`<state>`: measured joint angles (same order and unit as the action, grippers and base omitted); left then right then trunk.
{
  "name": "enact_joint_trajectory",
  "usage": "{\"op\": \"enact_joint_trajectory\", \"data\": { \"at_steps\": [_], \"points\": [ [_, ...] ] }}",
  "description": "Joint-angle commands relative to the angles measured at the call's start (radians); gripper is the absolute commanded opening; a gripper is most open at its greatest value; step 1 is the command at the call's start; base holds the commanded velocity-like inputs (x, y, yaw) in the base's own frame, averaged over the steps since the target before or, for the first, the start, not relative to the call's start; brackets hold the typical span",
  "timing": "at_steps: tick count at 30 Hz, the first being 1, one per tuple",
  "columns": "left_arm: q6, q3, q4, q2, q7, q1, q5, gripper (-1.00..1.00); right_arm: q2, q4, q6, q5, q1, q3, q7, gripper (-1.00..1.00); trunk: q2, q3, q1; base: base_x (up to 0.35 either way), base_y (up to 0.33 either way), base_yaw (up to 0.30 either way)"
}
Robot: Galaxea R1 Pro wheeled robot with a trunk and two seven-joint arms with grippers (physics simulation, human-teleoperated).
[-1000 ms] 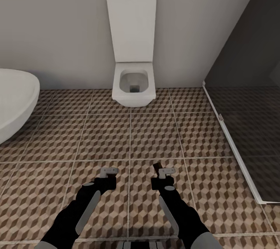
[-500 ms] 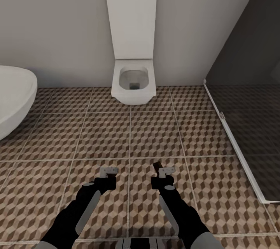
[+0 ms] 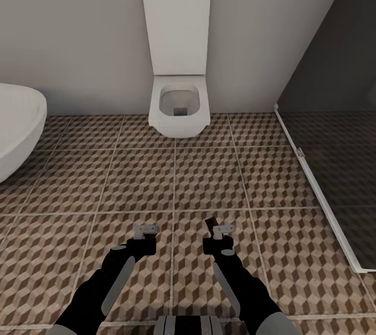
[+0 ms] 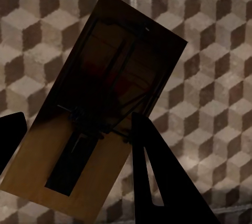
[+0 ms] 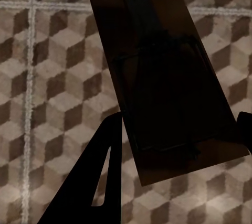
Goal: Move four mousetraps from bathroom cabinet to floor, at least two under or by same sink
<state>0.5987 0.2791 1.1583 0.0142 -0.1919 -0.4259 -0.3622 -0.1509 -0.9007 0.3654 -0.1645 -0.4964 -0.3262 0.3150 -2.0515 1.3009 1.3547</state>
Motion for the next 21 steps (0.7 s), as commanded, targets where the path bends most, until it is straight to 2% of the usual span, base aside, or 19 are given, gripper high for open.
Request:
{"op": "enact_joint_trajectory", "data": {
  "at_steps": [1,6,15,21],
  "points": [
    [0.003,0.003,0.001,0.001,-0.009,-0.001,-0.011,-1.0,0.001,-0.001,0.002,-0.012,-0.001,-0.004,0.01,-1.0,-0.008,0.004,0.004,0.0,0.0,0.0],
    [0.003,0.003,0.001,0.001,-0.009,-0.001,-0.011,-1.0,0.001,-0.001,0.003,-0.011,-0.001,-0.004,0.01,-1.0,-0.043,0.019,0.023,0.0,0.0,0.0],
    [0.003,0.003,0.009,0.001,-0.009,-0.001,-0.011,-1.0,0.001,-0.001,0.003,-0.011,-0.001,-0.004,0.011,-1.0,-0.043,0.019,0.023,0.0,0.0,0.0],
    [0.004,0.003,0.01,0.001,-0.009,-0.001,-0.011,-1.0,0.001,-0.001,0.003,-0.011,-0.001,-0.004,0.011,-1.0,-0.085,0.038,0.046,0.0,0.0,0.0]
  ]
}}
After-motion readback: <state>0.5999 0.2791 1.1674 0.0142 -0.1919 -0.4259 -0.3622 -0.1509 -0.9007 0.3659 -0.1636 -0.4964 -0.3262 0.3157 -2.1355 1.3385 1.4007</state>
